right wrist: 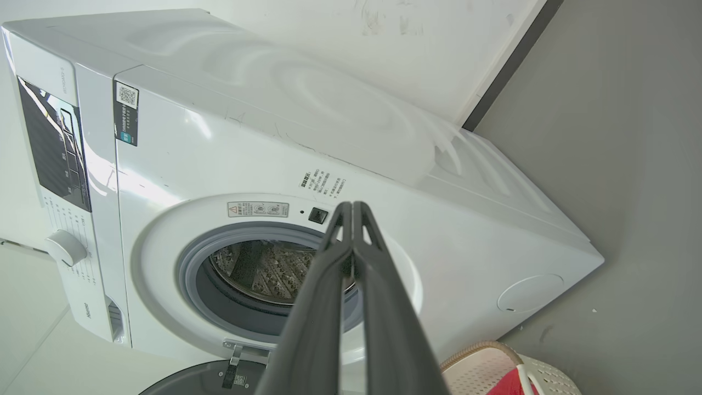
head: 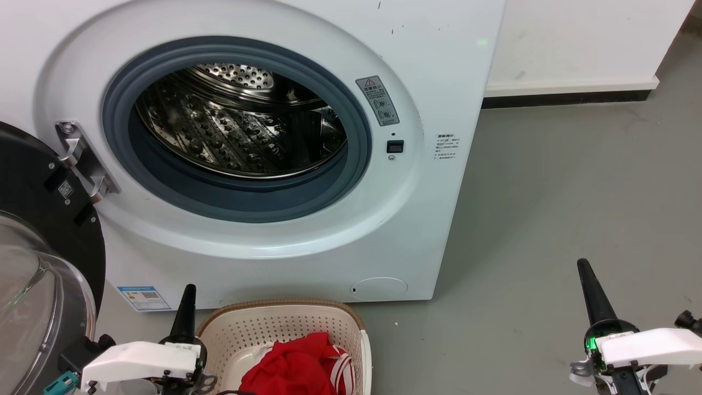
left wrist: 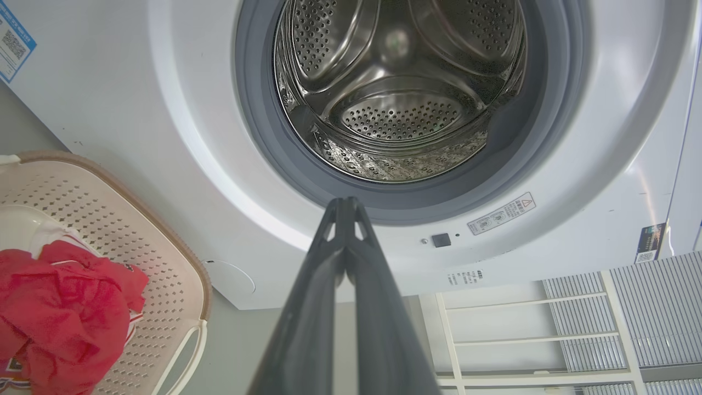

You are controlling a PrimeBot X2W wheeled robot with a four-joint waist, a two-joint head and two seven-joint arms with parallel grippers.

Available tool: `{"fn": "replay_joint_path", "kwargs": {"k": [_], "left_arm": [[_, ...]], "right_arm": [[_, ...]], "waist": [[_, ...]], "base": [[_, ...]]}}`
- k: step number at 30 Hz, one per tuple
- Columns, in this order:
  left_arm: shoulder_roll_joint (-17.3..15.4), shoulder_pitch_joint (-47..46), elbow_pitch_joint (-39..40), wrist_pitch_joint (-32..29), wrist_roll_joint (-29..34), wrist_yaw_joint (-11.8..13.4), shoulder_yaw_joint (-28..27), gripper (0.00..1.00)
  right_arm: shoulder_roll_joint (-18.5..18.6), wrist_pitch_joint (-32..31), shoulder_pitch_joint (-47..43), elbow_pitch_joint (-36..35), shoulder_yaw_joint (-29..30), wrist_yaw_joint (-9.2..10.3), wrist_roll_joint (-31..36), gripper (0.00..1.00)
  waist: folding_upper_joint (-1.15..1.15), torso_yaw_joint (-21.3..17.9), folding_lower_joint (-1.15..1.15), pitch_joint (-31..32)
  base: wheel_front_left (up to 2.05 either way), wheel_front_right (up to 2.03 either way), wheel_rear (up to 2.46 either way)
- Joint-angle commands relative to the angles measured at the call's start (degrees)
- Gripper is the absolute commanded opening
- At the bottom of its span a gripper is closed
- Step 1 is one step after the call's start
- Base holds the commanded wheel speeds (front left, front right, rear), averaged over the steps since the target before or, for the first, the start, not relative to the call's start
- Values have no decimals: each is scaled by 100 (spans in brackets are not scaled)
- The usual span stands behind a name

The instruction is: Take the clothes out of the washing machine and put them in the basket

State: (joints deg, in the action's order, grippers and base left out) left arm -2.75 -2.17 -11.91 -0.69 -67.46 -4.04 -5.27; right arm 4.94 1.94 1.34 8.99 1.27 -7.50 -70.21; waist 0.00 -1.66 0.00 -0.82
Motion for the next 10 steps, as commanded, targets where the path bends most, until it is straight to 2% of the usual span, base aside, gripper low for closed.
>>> {"fn": "replay_joint_path", "kwargs": {"k": [1, 10], "left_arm": [[-16, -126, 12, -50, -195, -56, -25, 0], [-17, -193, -35, -162, -644, -119, -46, 0]], "right_arm": [[31, -49, 153, 10, 28, 1, -209, 0], [24, -160, 220, 107, 71, 1, -646, 0]], "waist": [[0, 7, 0, 3], [0, 33, 0, 13]], "base": [[0, 0, 0], [0, 0, 0]]}}
